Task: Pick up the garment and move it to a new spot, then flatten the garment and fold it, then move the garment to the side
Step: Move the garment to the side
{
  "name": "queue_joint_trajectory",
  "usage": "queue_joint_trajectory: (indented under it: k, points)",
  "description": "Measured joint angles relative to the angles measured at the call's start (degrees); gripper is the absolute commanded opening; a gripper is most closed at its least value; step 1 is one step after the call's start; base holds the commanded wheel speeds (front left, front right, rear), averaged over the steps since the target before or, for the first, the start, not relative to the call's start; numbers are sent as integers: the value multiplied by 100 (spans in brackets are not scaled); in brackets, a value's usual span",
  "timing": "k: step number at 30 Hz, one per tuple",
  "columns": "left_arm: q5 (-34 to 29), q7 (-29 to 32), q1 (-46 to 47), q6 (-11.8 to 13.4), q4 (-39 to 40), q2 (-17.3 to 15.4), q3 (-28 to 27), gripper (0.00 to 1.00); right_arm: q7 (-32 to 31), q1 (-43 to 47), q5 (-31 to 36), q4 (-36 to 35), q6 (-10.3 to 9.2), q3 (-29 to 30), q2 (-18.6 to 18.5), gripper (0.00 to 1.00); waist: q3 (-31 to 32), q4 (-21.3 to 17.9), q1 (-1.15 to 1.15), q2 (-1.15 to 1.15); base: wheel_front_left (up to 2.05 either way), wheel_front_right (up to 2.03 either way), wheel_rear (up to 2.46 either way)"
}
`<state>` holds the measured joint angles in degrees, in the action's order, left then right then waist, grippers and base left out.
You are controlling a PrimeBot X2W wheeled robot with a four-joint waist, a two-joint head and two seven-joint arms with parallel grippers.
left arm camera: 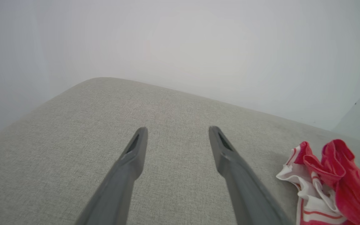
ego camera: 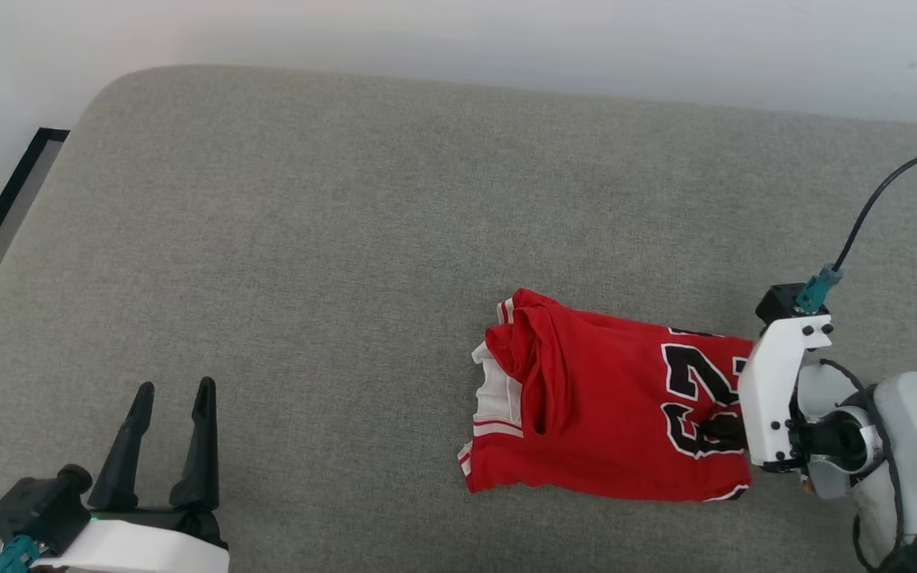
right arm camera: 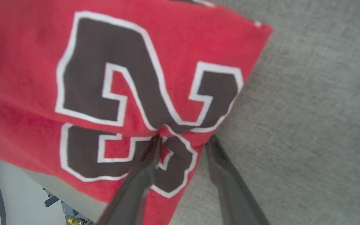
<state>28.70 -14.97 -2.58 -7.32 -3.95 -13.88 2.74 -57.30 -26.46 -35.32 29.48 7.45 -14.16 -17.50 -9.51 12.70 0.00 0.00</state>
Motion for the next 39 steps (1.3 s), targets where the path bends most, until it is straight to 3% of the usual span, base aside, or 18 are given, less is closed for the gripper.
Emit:
queue_joint_trajectory:
  k: [4,11,23,39]
  points:
    - [19,0,97,0,-38,-42,33,100,14,17,-105,-255,3,7,74,0,-43,-17,0,0,0,0,0]
    - [110,0,255,0,69,-96,-20,100,-4,36,-98,-864,4,87,-133,0,-86,-193,0,0,0,0,0]
    - [-32,0,759,0,387,-226,246,100,45,-462,94,-1617,3,603,-559,0,-370,-800,0,0,0,0,0]
    - [-188,0,2025,0,571,-614,1381,100,1031,-1594,324,-1230,4,857,-1222,0,-1173,-1834,0,0,0,0,0]
